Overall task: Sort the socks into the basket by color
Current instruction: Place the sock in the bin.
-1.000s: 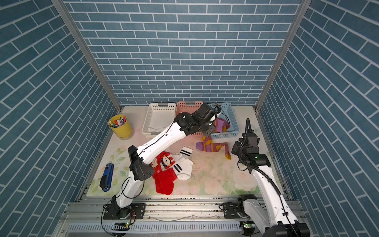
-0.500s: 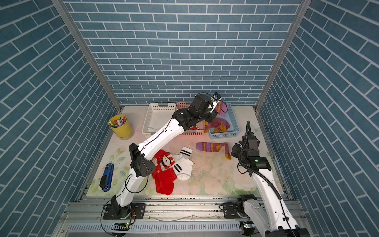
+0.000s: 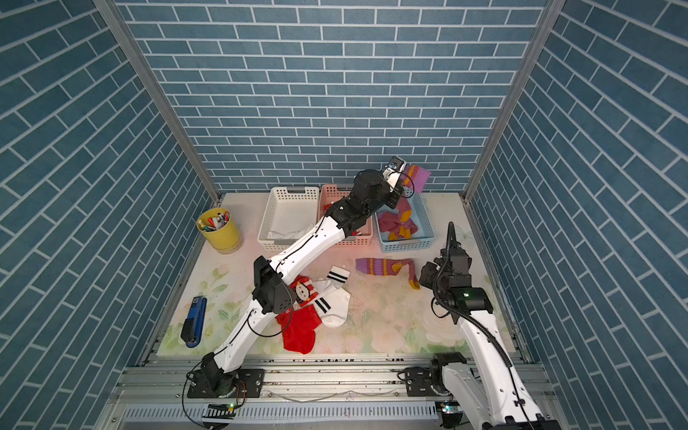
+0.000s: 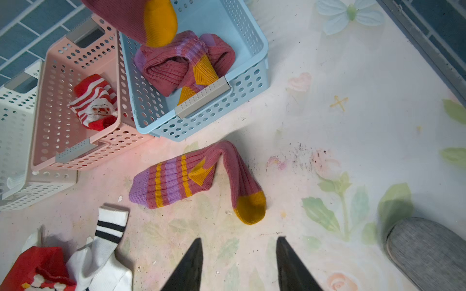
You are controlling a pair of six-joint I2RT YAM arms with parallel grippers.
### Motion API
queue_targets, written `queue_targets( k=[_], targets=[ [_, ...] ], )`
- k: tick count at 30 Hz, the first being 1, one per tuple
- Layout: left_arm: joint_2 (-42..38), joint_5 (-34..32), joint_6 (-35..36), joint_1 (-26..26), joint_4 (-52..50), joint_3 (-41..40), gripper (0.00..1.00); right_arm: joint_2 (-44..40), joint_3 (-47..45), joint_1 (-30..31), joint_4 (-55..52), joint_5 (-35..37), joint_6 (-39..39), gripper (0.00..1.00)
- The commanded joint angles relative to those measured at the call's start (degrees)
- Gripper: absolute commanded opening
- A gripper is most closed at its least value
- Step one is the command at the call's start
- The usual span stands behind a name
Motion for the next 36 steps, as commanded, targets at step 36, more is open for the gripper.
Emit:
queue_targets(
  k=[36],
  targets=[
    [13.18, 12.76, -11.03, 4.79, 16.76, -0.48, 0.14, -2.85, -3.39, -0.08, -2.25, -0.89, 3.71, 0.47]
  ],
)
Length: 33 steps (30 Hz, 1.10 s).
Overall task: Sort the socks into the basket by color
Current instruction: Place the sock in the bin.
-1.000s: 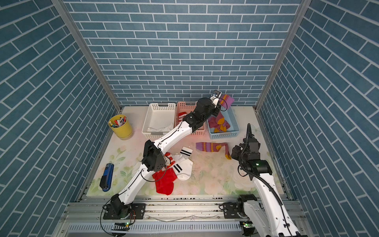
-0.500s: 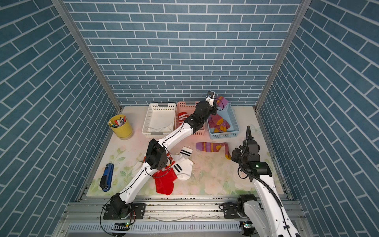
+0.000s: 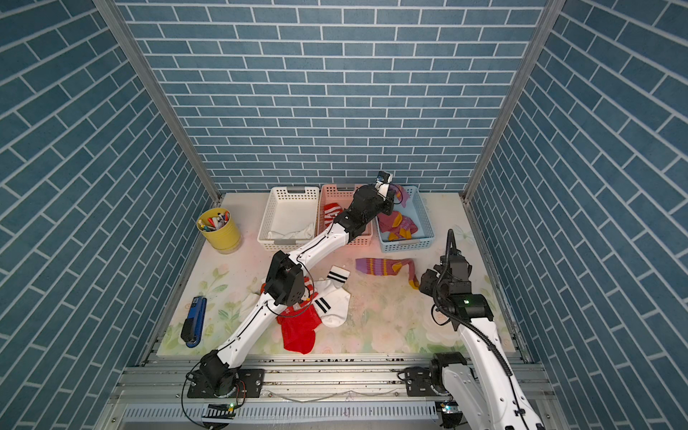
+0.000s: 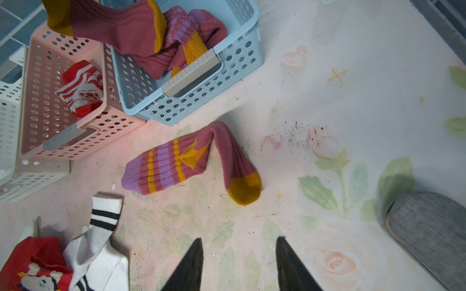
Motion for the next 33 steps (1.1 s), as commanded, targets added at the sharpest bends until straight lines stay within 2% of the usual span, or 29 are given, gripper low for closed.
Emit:
queue_targets(
  k=[1, 4, 10, 22, 26, 30, 33],
  targets=[
    [0.32, 6.00, -0.70, -0.15, 1.23, 0.83, 0.14, 0.14, -0.59, -0.11, 0.29, -0.17, 2.21, 0.47],
    [0.63, 5.89, -0.92, -0.14, 0.98, 0.74, 0.13, 0.15, -0.69, -0.06, 0.32, -0.21, 2.21, 0.47],
    [1.54, 11.84, -2.80, -0.04, 1.77, 0.74, 0.13, 0.09, -0.91, -0.14, 0.31, 0.08, 2.13, 0.47],
    [3.22, 12.61, -5.70, -0.04, 1.77, -1.11, 0.15, 0.32, -0.72, -0.13, 0.27, 0.00, 2.04, 0.47],
    [3.57, 12.96, -5.68, -0.04, 1.18, -1.02, 0.26, 0.76, -0.64, -0.12, 0.50, 0.01, 1.95, 0.47],
    [3.28, 13.75, -4.92, 0.05, -0.19, -0.75, 0.50, 1.45, -0.60, -0.06, 1.12, -0.44, 2.13, 0.47],
    [2.34, 14.11, -3.93, 0.09, -1.48, -0.84, 0.55, 1.98, -0.60, -0.06, 1.60, -0.52, 2.21, 0.47]
  ],
)
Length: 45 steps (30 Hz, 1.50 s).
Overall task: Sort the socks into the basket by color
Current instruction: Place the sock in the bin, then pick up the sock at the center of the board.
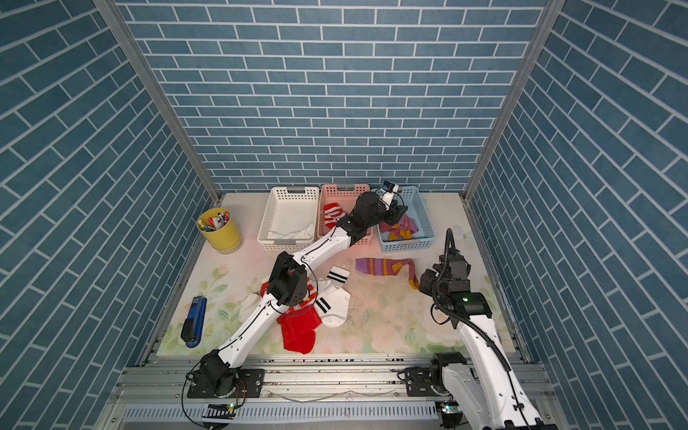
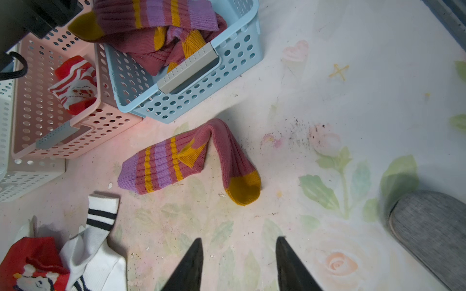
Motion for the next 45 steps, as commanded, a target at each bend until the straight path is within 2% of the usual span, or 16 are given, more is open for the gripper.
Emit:
queue_targets(
  k=[1, 4, 13, 19, 26, 29, 37, 45],
  targets=[
    [-1.15, 1.13, 1.22, 0.24, -1.19, -0.66, 0.55, 0.64, -0.40, -0.07, 1.19, -0.50, 2.21, 0.47],
    [-4.68, 1.10, 1.43, 0.46, -0.67, -4.24, 0.56, 1.24, -0.31, -0.05, 1.64, -0.81, 2.21, 0.47],
    [-21.05, -3.11, 3.35, 0.84, -0.34, -22.31, 0.59, 3.37, 0.39, -0.01, 2.31, -1.99, 1.62, 0.49],
    [-33.30, -7.68, 3.45, 1.38, -4.59, -34.62, 0.59, 6.38, 1.51, 0.07, 3.17, -3.03, 0.22, 0.58],
    [-50.64, -14.28, 3.06, 1.86, -7.85, -55.11, 0.60, 9.87, 2.20, 0.80, 5.93, -3.06, -2.04, 0.74],
    [-57.41, -16.03, 2.22, 1.99, -9.12, -63.19, 0.62, 11.63, 2.78, 1.42, 7.14, -2.82, -2.66, 0.77],
    [-71.49, -19.85, -0.33, 2.04, -12.78, -79.15, 0.63, 17.96, 4.57, 3.26, 11.57, -1.35, -2.62, 0.78],
    [-85.46, -23.49, -7.40, 2.04, -11.60, -97.03, 0.64, 26.50, 7.08, 6.08, 16.56, 2.39, -2.20, 0.77]
  ],
)
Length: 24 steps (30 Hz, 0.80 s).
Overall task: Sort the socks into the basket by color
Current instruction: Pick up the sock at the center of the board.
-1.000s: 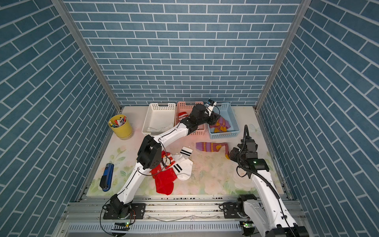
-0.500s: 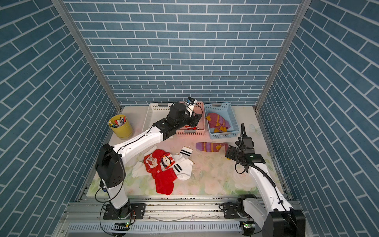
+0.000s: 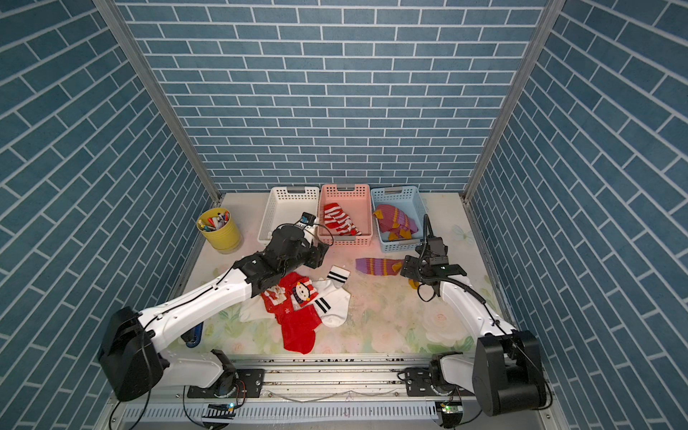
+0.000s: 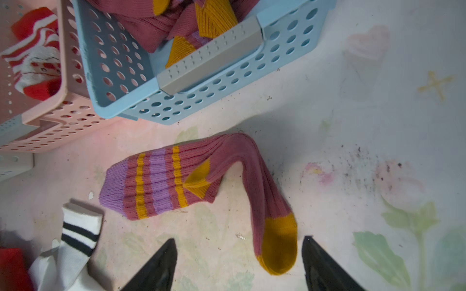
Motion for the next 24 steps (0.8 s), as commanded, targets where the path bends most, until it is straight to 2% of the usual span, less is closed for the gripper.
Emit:
queue_targets(
  k=[1, 14, 24],
  targets=[
    [-4.57, -2.43, -3.76, 0.28, 0.68, -5.61, 0.65, 2.57, 2.61, 1.15, 3.21, 3.27, -0.15, 0.78],
    [-8.56, -2.81, -2.11, 0.28, -2.33, -6.96, 0.64, 15.21, 6.40, 3.19, 9.27, 5.10, 0.28, 0.75],
    [-8.29, -3.07, -1.80, 0.36, -2.69, -6.62, 0.64, 19.32, 6.88, 5.81, 11.80, 5.28, 1.02, 0.74]
  ],
)
